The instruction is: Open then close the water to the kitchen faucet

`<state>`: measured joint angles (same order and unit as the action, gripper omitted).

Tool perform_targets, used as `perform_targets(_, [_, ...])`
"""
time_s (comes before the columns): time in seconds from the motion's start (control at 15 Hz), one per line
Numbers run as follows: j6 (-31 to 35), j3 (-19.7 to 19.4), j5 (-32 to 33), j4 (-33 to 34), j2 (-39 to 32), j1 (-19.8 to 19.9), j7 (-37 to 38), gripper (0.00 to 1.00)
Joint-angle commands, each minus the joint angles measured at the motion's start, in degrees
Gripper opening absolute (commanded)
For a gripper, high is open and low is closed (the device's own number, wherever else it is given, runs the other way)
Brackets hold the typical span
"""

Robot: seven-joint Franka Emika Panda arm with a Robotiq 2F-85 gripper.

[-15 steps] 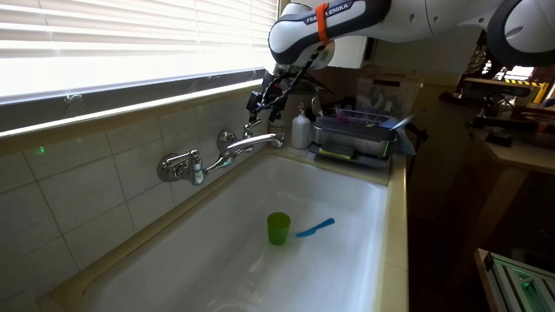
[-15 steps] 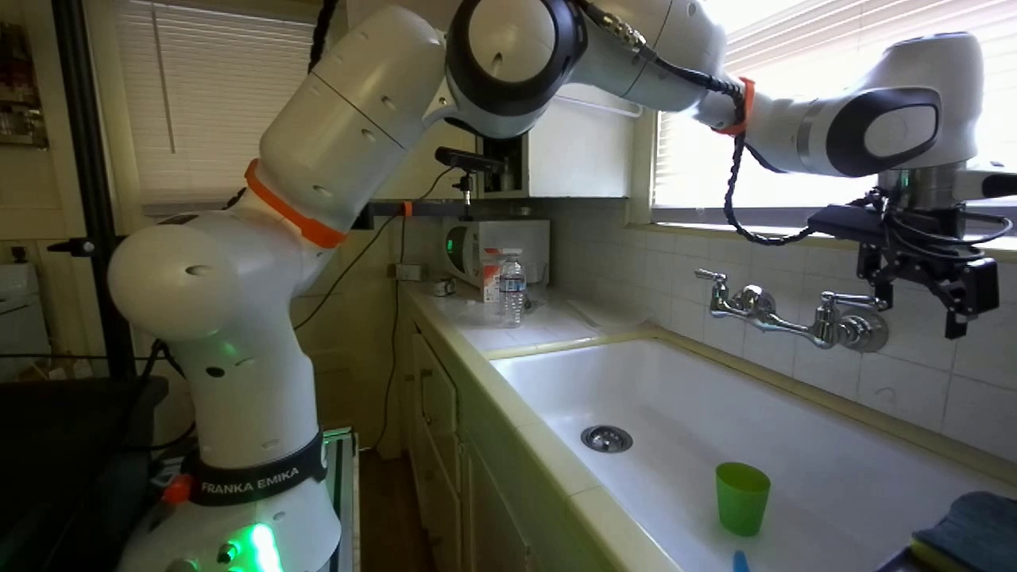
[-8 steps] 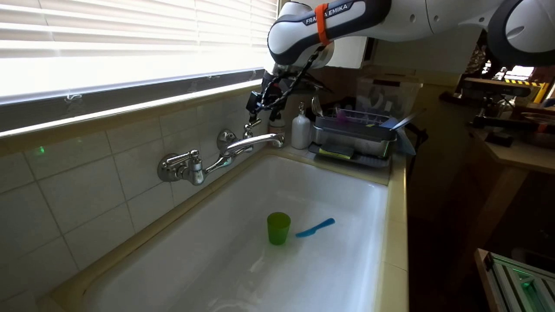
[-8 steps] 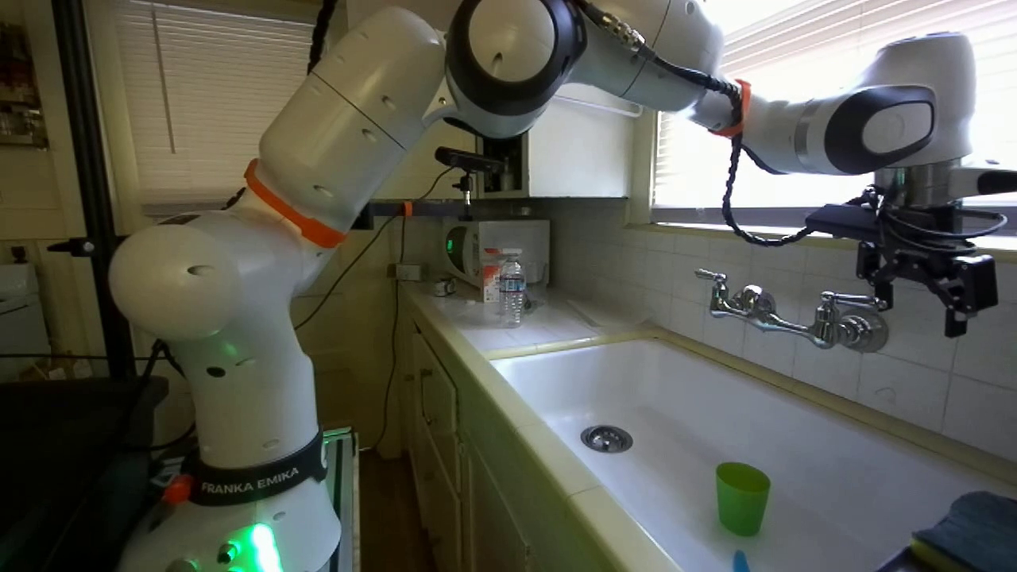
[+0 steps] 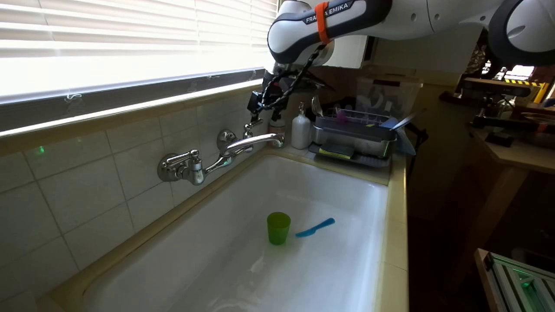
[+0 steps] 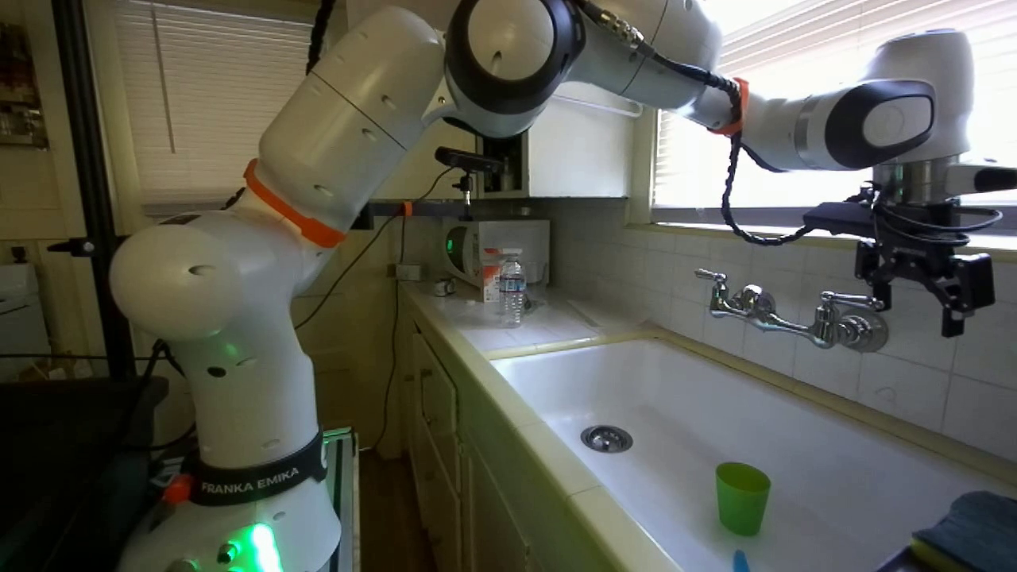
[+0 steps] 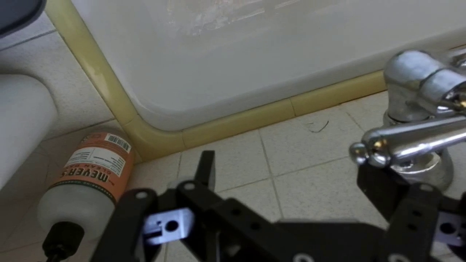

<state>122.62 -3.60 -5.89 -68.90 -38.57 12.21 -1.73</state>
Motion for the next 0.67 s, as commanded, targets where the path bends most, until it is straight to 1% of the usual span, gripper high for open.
perform_targets(0.0, [-4.6,-1.0,1.7,-1.0,1.1,-0.6,0.9,1.00])
perform_targets(0.6, [-4.8,-1.4,2.2,-1.9,1.8,-1.0,1.4,1.00])
